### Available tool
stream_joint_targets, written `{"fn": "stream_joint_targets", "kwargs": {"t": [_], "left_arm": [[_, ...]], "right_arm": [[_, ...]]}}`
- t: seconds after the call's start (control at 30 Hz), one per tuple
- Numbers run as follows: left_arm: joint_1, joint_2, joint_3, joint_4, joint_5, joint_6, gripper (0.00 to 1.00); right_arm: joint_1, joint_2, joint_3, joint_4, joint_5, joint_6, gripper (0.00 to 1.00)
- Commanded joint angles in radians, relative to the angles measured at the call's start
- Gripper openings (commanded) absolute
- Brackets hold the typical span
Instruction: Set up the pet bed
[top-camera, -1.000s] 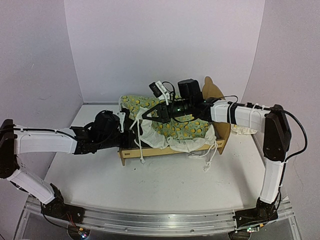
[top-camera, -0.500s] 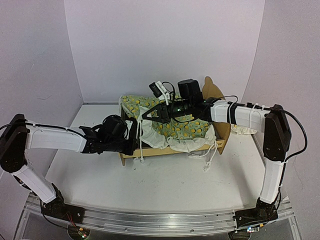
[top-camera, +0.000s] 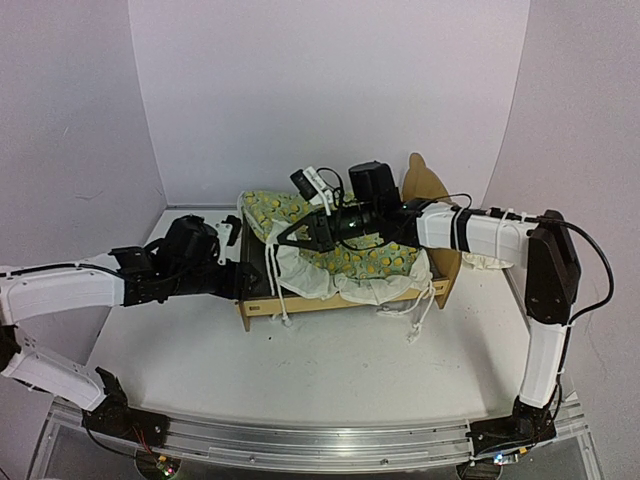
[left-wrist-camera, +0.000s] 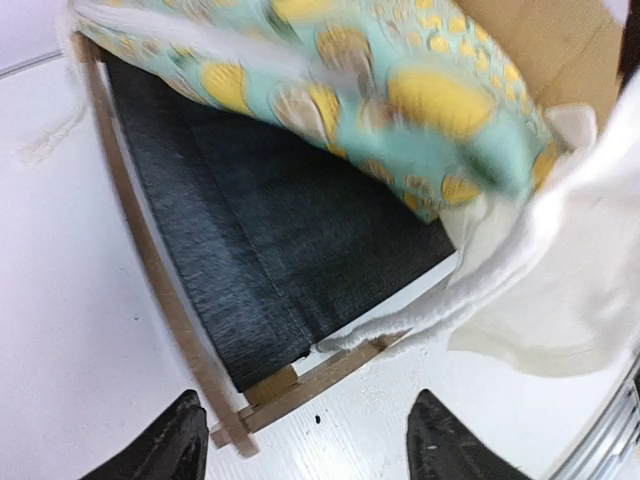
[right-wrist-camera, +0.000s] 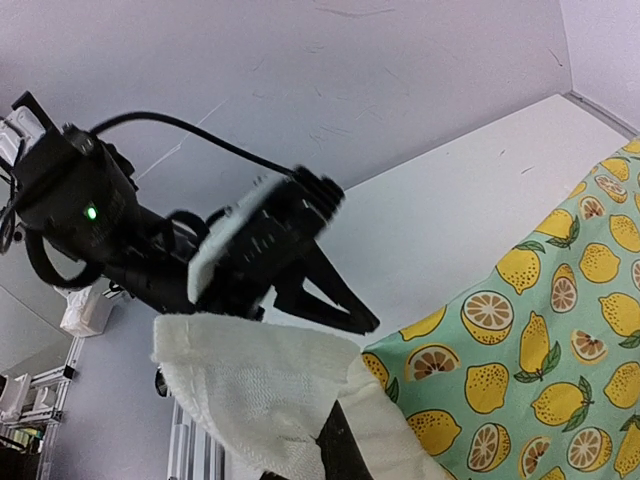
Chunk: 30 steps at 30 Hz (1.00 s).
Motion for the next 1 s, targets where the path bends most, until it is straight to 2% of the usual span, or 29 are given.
{"fn": "stream_joint_targets", "kwargs": {"t": [0.0,0.13,0.27,0.33,0.4,0.57,0.67,0.7,0.83,0.9,0.97], "left_arm": [[0.064,-0.124,-0.025,-0.052,-0.002,-0.029,0.7],[0.149,-0.17,-0.044,-0.035,0.104,-0.093,0.73],[0.192,-0.188,-0.076,0.003,0.133,-0.173,0.78],[0.218,-0.192,-0.108,0.049,0.198,-0.219,0.79],[0.237,-0.184,-0.137,0.089,0.235,-0.253,0.8],[0.258,-0.105,-0.181,0.186,0.311,-0.34,0.86],[0.258,-0.071,-0.184,0.239,0.331,-0.372,0.88],[0.26,-0.067,-0.187,0.266,0.332,-0.379,0.88],[0.262,-0.046,-0.182,0.303,0.341,-0.395,0.86],[0.263,-0.027,-0.173,0.306,0.347,-0.392,0.81],[0.266,-0.021,-0.172,0.308,0.342,-0.392,0.78]], "right_arm": [[0.034,0.032,0.028,0.022,-0.002,-0.028,0.0],[0.077,0.072,0.079,-0.1,0.132,-0.115,0.0],[0.124,0.075,0.071,-0.119,0.376,-0.153,0.0],[0.15,0.086,0.077,-0.134,0.492,-0.177,0.0],[0.16,0.108,0.091,-0.137,0.481,-0.178,0.0],[0.167,0.22,0.176,-0.14,0.31,-0.139,0.0],[0.168,0.267,0.217,-0.151,0.329,-0.088,0.0],[0.165,0.263,0.222,-0.166,0.349,-0.079,0.03],[0.14,0.205,0.238,-0.276,0.306,-0.145,0.33],[0.13,0.171,0.238,-0.364,0.27,-0.287,0.51],[0.126,0.156,0.231,-0.452,0.245,-0.451,0.63]]}}
